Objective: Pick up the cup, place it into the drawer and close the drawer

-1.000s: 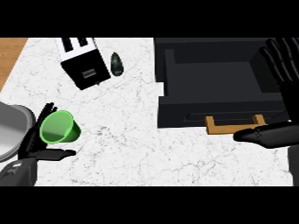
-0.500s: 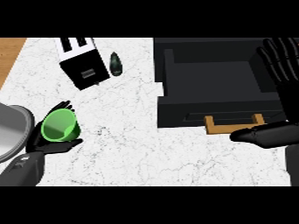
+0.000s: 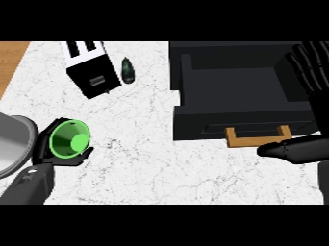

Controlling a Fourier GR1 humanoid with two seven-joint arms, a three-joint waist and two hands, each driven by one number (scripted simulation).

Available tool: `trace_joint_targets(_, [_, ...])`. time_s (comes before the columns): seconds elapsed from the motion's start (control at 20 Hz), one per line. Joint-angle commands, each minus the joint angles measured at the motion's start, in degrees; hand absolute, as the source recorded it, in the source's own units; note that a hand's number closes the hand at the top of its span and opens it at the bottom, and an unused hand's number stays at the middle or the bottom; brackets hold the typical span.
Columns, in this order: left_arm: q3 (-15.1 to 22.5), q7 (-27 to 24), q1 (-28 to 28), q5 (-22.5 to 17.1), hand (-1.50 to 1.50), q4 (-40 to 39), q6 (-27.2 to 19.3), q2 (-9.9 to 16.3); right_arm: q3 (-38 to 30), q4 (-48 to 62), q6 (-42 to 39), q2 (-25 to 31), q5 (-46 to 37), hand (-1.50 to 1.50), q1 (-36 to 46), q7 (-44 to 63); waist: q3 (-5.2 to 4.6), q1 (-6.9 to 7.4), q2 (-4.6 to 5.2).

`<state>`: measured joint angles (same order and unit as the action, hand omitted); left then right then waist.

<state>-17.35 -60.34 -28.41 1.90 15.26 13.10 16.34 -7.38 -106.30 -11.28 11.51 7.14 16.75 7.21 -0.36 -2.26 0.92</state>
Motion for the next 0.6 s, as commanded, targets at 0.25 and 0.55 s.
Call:
trace_joint_targets(0.25, [-7.04,-10.75,-1.03,-5.75,1.5,1.68,-8.83,-6.33,1.39,-2.27,1.33,-1.71,-0.89,-1.5,-2.0,0.92,0.13,0.78,-0.43])
trace_joint_targets(0.55, [-2.98,-7.19,-5.55,-4.38,1.5,6.26,-0.93,-8.62,-2.72,0.45,-1.38,2.52,2.23,-1.5,0.39,2.06,0.27,1.38,-0.7])
